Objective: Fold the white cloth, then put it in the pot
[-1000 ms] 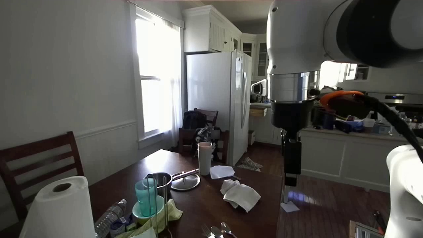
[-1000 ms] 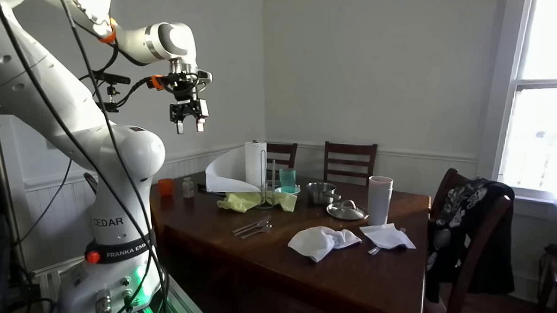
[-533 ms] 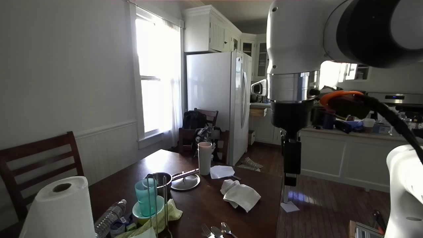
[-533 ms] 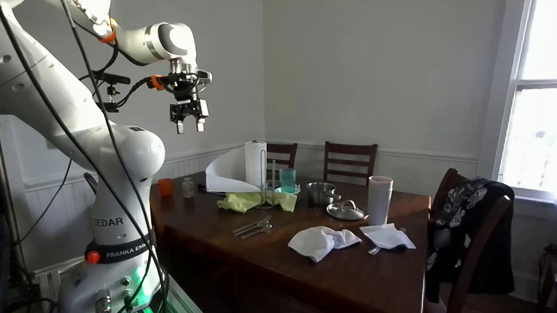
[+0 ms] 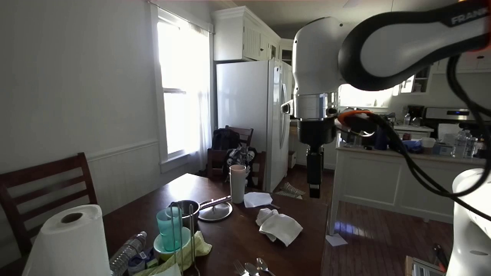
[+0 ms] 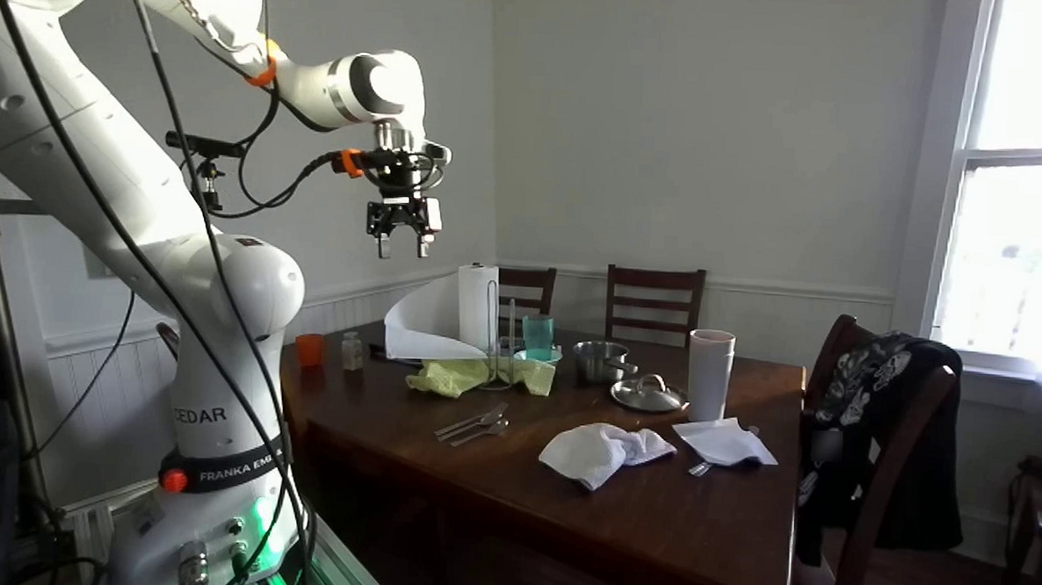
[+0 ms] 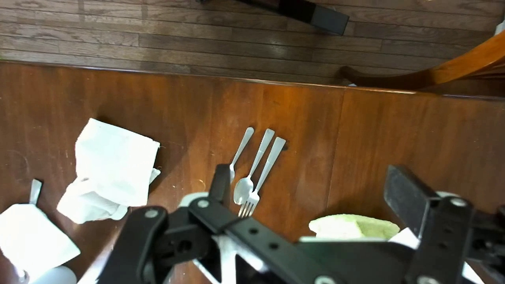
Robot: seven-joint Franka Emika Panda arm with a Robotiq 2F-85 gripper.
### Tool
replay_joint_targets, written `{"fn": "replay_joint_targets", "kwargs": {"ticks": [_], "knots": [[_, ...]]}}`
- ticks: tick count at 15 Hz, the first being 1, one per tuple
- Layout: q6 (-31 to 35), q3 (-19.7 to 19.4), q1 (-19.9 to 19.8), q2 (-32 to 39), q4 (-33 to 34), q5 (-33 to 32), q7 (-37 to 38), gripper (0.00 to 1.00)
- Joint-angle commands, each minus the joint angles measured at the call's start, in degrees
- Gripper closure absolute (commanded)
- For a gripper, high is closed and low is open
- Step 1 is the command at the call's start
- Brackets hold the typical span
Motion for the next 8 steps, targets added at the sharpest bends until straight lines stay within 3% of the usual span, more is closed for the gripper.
{"fn": "replay_joint_targets", "kwargs": {"ticks": [1, 6, 8], "knots": [[3.84, -5.78, -1.68, 5.41, -0.55, -4.14, -10.67, 0.0], [12.65, -10.88, -5.13, 14.22, -1.96, -14.11, -22.16, 0.0], [18.17, -12.21, -6.93, 17.95, -2.21, -17.41, -23.55, 0.0]]}}
